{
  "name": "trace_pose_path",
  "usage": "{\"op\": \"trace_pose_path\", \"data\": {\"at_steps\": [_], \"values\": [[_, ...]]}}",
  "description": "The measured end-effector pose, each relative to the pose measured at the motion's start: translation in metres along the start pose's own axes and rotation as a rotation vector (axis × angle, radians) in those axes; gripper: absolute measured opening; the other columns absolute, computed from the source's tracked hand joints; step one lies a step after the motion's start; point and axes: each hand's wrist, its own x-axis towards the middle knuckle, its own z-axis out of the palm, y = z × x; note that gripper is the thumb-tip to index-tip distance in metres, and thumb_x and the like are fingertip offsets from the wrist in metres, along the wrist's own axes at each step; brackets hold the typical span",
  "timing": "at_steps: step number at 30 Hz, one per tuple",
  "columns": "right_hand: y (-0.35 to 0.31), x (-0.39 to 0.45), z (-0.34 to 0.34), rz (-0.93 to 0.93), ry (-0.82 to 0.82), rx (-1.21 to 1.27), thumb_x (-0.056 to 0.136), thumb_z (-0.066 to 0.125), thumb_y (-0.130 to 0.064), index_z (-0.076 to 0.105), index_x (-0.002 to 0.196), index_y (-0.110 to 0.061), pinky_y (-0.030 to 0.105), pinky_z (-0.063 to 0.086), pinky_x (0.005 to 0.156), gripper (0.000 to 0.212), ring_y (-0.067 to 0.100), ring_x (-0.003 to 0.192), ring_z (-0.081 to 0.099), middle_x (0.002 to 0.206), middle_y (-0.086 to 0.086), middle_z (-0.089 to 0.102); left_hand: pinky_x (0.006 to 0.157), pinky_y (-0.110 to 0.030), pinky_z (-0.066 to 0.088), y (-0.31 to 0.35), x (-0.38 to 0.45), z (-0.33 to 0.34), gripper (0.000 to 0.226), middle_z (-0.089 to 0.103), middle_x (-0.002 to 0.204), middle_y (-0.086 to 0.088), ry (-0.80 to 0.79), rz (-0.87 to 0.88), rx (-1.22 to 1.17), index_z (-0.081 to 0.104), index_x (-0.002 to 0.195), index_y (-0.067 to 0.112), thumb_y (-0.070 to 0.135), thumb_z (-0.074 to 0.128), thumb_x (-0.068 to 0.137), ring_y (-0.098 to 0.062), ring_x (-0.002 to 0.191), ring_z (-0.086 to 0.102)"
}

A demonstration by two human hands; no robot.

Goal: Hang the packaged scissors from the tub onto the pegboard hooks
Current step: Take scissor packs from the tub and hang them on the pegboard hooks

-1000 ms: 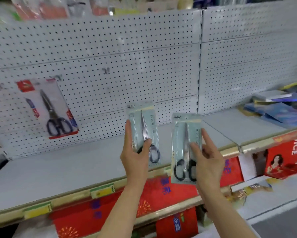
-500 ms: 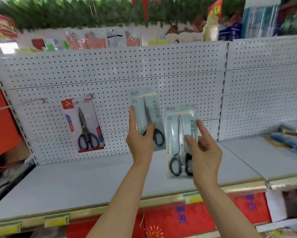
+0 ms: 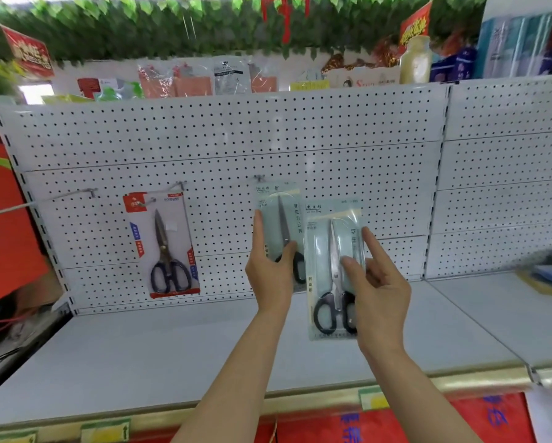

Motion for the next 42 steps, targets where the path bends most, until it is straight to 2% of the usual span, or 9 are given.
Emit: {"op": "trace_pose_path", "data": {"at_steps": [5, 11, 14, 19, 23, 26, 31, 37, 42], "values": [[0.005, 0.005, 0.009, 0.012, -0.013, 0.005, 0.089, 0.068, -0.005, 0.062, 0.13, -0.033, 0.013, 0.03, 0.053, 0.05, 0.008, 0.056, 0.022, 0.067, -0.001, 0.019, 0.074, -0.019, 0.055, -0.011, 0.012, 0.004, 0.081, 0.063, 0.109, 0.016, 0.02, -0.024, 0.007, 0.029, 0.147, 0.048, 0.019, 0.073, 0.085, -0.004, 0.087, 0.066], [0.012, 0.011, 0.02, 0.001, -0.046, -0.007, 0.089, 0.068, -0.005, 0.061, 0.131, -0.034, 0.013, 0.03, 0.051, 0.051, 0.006, 0.053, 0.022, 0.06, -0.011, 0.021, 0.067, -0.031, 0.058, -0.028, 0.024, 0.007, 0.078, 0.061, 0.089, 0.02, 0.021, -0.045, 0.061, 0.027, 0.143, 0.057, 0.021, 0.07, 0.088, -0.014, 0.077, 0.066], [0.016, 0.015, 0.031, 0.002, -0.069, -0.014, 0.089, 0.068, -0.005, 0.062, 0.131, -0.034, 0.013, 0.031, 0.052, 0.051, 0.006, 0.053, 0.023, 0.057, -0.013, 0.022, 0.075, -0.034, 0.058, -0.034, 0.029, 0.004, 0.076, 0.06, 0.118, 0.02, 0.007, -0.001, 0.126, 0.023, 0.14, 0.063, 0.028, 0.067, 0.089, -0.008, 0.093, 0.066], [0.022, 0.027, 0.055, 0.018, -0.128, 0.012, 0.089, 0.067, -0.004, 0.06, 0.131, -0.032, 0.01, 0.035, 0.054, 0.051, 0.004, 0.051, 0.029, 0.049, -0.021, 0.042, 0.089, -0.044, 0.054, -0.043, 0.046, -0.012, 0.053, 0.056, 0.123, 0.008, 0.026, 0.035, 0.079, 0.045, 0.138, 0.047, 0.05, 0.058, 0.087, -0.016, 0.107, 0.061], [0.033, 0.038, 0.076, 0.031, -0.146, 0.023, 0.089, 0.067, -0.005, 0.061, 0.132, -0.031, 0.011, 0.043, 0.065, 0.05, -0.001, 0.057, 0.042, 0.064, -0.025, 0.049, 0.103, -0.041, 0.046, -0.02, 0.071, -0.029, 0.042, 0.046, 0.139, 0.011, 0.125, 0.221, 0.126, 0.052, 0.139, 0.029, 0.038, 0.053, 0.098, -0.011, 0.127, 0.048], [0.042, 0.043, 0.088, 0.049, -0.134, 0.036, 0.088, 0.068, -0.006, 0.061, 0.13, -0.033, 0.013, 0.042, 0.059, 0.051, 0.004, 0.056, 0.036, 0.058, -0.025, 0.05, 0.104, -0.036, 0.045, 0.013, 0.082, -0.033, 0.052, 0.038, 0.144, 0.016, -0.03, 0.358, 0.168, 0.043, 0.144, 0.033, 0.047, 0.053, 0.095, -0.009, 0.131, 0.042], [0.059, 0.045, 0.097, 0.066, -0.112, 0.071, 0.09, 0.068, -0.007, 0.061, 0.132, -0.032, 0.014, 0.036, 0.055, 0.049, 0.01, 0.057, 0.027, 0.049, -0.021, 0.04, 0.103, -0.028, 0.037, 0.021, 0.094, -0.027, 0.071, 0.033, 0.15, 0.016, -0.227, 0.548, 0.635, 0.034, 0.149, 0.03, 0.051, 0.062, 0.087, -0.012, 0.133, 0.028], [0.069, 0.053, 0.109, 0.085, -0.116, 0.071, 0.09, 0.067, -0.005, 0.061, 0.132, -0.03, 0.014, 0.05, 0.067, 0.049, -0.006, 0.06, 0.054, 0.078, -0.019, 0.056, 0.103, -0.033, 0.041, 0.008, 0.11, -0.019, 0.076, 0.035, 0.151, 0.011, -0.246, 0.546, 0.739, 0.032, 0.151, 0.022, 0.045, 0.065, 0.086, -0.017, 0.13, 0.03], [0.081, 0.059, 0.114, 0.088, -0.102, 0.029, 0.09, 0.067, -0.007, 0.06, 0.132, -0.03, 0.012, 0.048, 0.066, 0.048, -0.007, 0.061, 0.052, 0.083, -0.016, 0.055, 0.104, -0.035, 0.041, 0.001, 0.119, -0.013, 0.076, 0.037, 0.15, 0.01, -0.27, 0.536, 0.81, 0.034, 0.15, 0.018, 0.045, 0.065, 0.086, -0.019, 0.127, 0.031]]}}
